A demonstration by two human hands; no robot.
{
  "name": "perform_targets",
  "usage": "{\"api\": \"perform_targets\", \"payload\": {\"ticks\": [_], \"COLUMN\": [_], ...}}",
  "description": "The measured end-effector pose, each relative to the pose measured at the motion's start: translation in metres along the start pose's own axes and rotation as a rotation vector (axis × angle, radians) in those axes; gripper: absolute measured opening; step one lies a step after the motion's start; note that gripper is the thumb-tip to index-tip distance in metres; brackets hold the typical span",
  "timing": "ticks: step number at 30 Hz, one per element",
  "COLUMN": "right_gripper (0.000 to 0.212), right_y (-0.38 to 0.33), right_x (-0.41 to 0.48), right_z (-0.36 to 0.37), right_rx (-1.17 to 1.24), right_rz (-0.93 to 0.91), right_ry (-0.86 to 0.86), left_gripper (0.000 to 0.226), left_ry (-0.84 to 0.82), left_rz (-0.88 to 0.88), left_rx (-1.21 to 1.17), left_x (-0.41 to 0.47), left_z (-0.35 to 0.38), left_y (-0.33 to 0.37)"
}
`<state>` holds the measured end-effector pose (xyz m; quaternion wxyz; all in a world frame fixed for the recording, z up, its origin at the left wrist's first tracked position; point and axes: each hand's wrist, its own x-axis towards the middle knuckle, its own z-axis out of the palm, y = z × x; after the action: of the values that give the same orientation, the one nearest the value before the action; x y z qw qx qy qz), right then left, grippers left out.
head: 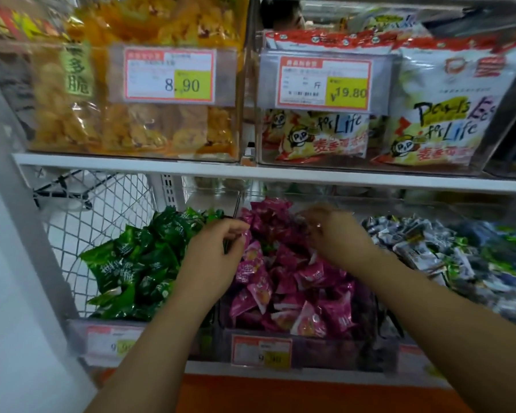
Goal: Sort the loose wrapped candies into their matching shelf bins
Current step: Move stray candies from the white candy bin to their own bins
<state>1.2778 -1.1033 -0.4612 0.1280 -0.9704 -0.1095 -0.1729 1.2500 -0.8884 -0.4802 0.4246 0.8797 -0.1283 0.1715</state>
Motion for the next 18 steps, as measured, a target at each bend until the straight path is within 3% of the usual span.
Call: {"api": "perform_targets", "payload": {"ticks": [3, 5, 10, 12, 15, 18], "right_gripper": [0.032, 0.036, 0.031, 0.028, 0.021, 0.023], "right_y": [0.007, 0.022, 0.058, 0.059, 0.044, 0.021], "right_x": [-0.031, -0.047, -0.079, -0.085, -0.081, -0.064], "right_z": [-0.015, -0.021, -0.033, -0.035, -0.041, -0.041], "right_rx": [0.136, 0.131, -0.183, -0.155, -0.012, 0.122], "right_rz": [0.044, 0.142, 0.264, 0.240, 0.129, 0.045], "right_ry": [0.229, 0.271, 0.088, 0.101, 0.276, 0.134], "left_gripper": [0.022, 0.022, 0.022, 0.021, 0.021, 0.022], "left_ry": [0.010, 0.020, 0.036, 0.035, 0.050, 0.053], "left_rz": [-0.007, -0.007, 0.006, 0.010, 0.010, 0.012], "left_rx": [0.010, 0.019, 0.035, 0.031, 0.018, 0.022], "left_x": [-0.003, -0.004, -0.006, -0.007, -0.007, -0.007], "left_z": [0.003, 0.004, 0.007, 0.007, 0.006, 0.005], "left_y": [0.003, 0.005, 0.009, 0.008, 0.006, 0.006]}}
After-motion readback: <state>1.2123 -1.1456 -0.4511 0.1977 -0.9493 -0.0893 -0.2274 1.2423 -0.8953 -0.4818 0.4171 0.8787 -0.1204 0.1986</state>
